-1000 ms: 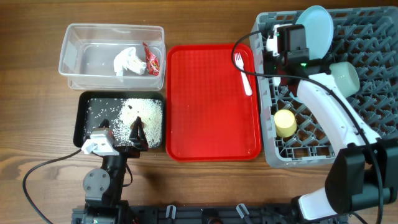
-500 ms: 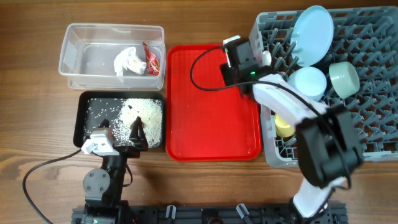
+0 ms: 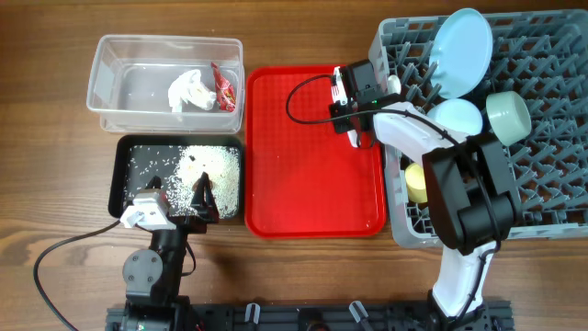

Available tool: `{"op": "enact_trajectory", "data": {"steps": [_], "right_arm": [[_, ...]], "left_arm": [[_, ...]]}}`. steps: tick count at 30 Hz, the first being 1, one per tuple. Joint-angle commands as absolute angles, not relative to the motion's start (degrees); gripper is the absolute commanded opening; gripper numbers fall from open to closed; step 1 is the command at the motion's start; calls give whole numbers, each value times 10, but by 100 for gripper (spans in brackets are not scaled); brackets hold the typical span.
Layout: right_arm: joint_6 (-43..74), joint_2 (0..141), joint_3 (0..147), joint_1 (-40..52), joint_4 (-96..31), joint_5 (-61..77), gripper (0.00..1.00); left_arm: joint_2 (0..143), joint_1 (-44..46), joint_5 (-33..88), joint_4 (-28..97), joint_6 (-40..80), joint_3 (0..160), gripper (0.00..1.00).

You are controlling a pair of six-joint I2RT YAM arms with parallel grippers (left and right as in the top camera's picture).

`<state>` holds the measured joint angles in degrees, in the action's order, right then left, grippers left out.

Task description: Sort waste into correct bins and load items into the dishwasher rack

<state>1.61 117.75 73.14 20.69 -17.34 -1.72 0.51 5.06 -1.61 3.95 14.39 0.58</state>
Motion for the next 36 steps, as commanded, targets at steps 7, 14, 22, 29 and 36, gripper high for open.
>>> {"op": "enact_trajectory", "data": {"steps": [7, 14, 22, 29, 36], "right_arm": [[62, 1003, 708, 213, -223, 5, 4], [4, 942, 708, 110, -248, -51, 4], [-9, 941, 710, 104, -270, -44, 48], [-13, 640, 710, 221, -311, 137, 100], [-15, 514, 710, 240, -436, 145, 100]], "left_arm": [[2, 46, -20, 39, 139, 3, 100], [2, 46, -20, 39, 139, 3, 100], [2, 46, -20, 39, 139, 3, 100], [2, 46, -20, 39, 139, 3, 100], [2, 46, -20, 39, 139, 3, 100]]}}
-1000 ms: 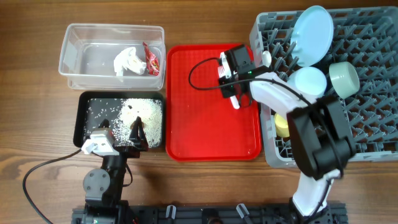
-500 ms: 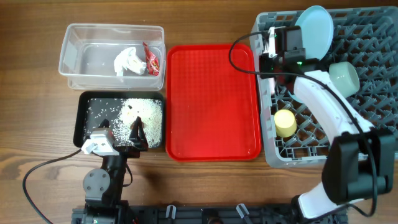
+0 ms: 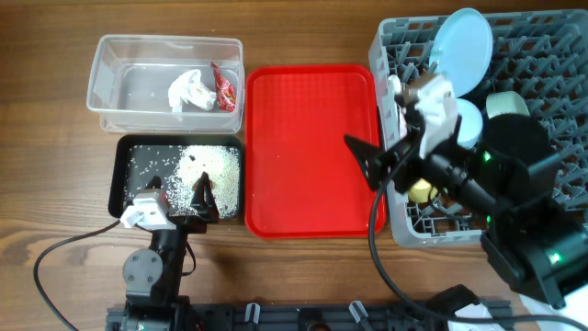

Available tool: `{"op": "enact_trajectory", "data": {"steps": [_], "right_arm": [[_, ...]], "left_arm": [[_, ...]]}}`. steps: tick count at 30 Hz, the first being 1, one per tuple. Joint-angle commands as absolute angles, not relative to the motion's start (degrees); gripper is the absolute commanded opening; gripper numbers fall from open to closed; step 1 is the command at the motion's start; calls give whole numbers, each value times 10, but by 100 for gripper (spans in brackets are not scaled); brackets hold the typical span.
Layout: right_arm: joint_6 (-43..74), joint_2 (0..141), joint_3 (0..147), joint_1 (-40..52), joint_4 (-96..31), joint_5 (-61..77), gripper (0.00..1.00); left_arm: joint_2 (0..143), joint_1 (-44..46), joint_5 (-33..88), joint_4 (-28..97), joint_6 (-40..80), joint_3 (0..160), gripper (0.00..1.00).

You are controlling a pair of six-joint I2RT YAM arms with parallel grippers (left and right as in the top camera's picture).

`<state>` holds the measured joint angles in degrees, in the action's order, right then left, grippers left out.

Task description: Sort waste into correct bins and load items into the dishwasher rack

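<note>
The red tray (image 3: 308, 147) lies bare in the middle of the table. On the right stands the grey dishwasher rack (image 3: 542, 55), holding a light blue plate (image 3: 462, 37), a pale blue bowl (image 3: 467, 121), a grey-green cup (image 3: 503, 103) and a yellow item (image 3: 421, 190). My right gripper (image 3: 362, 162) is raised close to the camera over the tray's right edge. It points left, open and empty. My left gripper (image 3: 204, 195) rests at the near edge of the black tray (image 3: 129, 179), its fingers together and nothing in them.
A clear plastic bin (image 3: 110, 87) at the back left holds a crumpled white tissue (image 3: 188, 90) and a red wrapper (image 3: 223, 87). White grains and crumbs (image 3: 207, 164) are scattered in the black tray. The right arm's cable loops over the table's front.
My right arm has lifted and drawn back from the tray's far right corner to high over the tray's right edge, hiding part of the rack. The left arm has not moved.
</note>
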<state>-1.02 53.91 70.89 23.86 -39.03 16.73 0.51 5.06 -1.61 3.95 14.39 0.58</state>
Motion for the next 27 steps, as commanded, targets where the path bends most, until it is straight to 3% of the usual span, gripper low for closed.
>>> {"op": "enact_trajectory", "data": {"steps": [1, 6, 18, 22, 24, 27], "right_arm": [[-15, 503, 710, 240, -458, 127, 100], [-57, 429, 682, 235, -500, 26, 100], [-77, 85, 227, 150, -222, 59, 100], [-75, 15, 100, 150, -150, 61, 100], [-74, 2, 24, 150, -40, 61, 99], [-75, 2, 3, 150, 6, 60, 100]], "left_arm": [[2, 46, -20, 39, 139, 3, 100], [2, 46, -20, 39, 139, 3, 100], [2, 46, -20, 39, 139, 3, 100], [2, 46, -20, 39, 139, 3, 100], [2, 46, -20, 39, 139, 3, 100], [2, 46, -20, 39, 139, 3, 100]]}}
